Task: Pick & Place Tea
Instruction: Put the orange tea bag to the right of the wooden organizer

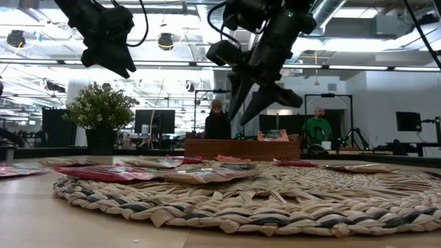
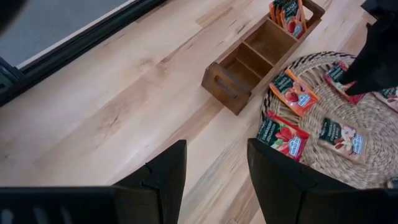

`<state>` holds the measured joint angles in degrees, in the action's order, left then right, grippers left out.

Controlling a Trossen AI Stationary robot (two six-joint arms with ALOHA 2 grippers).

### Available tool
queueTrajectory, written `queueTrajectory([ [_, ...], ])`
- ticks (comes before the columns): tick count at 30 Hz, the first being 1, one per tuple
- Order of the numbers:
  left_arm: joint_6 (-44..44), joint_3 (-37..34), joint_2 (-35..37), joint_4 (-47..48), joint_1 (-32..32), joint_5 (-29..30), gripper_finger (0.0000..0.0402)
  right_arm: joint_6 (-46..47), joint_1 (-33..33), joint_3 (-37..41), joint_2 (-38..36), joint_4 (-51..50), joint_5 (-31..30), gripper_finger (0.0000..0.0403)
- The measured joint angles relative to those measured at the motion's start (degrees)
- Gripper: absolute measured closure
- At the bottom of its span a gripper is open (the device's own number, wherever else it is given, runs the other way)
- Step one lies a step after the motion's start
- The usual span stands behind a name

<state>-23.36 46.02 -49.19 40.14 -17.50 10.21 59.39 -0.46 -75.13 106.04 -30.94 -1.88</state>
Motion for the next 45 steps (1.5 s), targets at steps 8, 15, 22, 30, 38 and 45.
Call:
queueTrajectory([
  [8, 1.1, 0.0, 0.0, -0.2, 0.0, 0.3, 0.0240, 0.7, -0.5, 0.1, 3.6, -1.0, -0.8, 0.0302],
  [15, 1.1, -0.1, 0.0, -0.4, 0.0, 0.4, 0.0240, 3.5, -2.7, -0.1, 4.9, 1.2, -1.1, 0.0302],
  [22, 1.1, -0.1, 0.0, -0.7, 0.0, 0.5, 0.0240, 0.2, -2.9, -0.1, 5.0, 6.3, -1.1, 0.0302],
  [30, 1.0, -0.1, 0.0, -0.9, 0.0, 0.5, 0.0240, -3.9, -3.0, -0.1, 5.0, 9.1, -1.1, 0.0302],
  [38, 0.6, -0.1, 0.0, -0.9, 0.0, 0.5, 0.0240, -4.5, -3.0, -0.1, 5.0, 7.0, -1.1, 0.0302],
  [45, 0.2, -0.1, 0.0, -0.9, 0.0, 0.5, 0.0240, -4.4, -3.0, -0.2, 8.2, 8.1, 0.4, 0.0302],
])
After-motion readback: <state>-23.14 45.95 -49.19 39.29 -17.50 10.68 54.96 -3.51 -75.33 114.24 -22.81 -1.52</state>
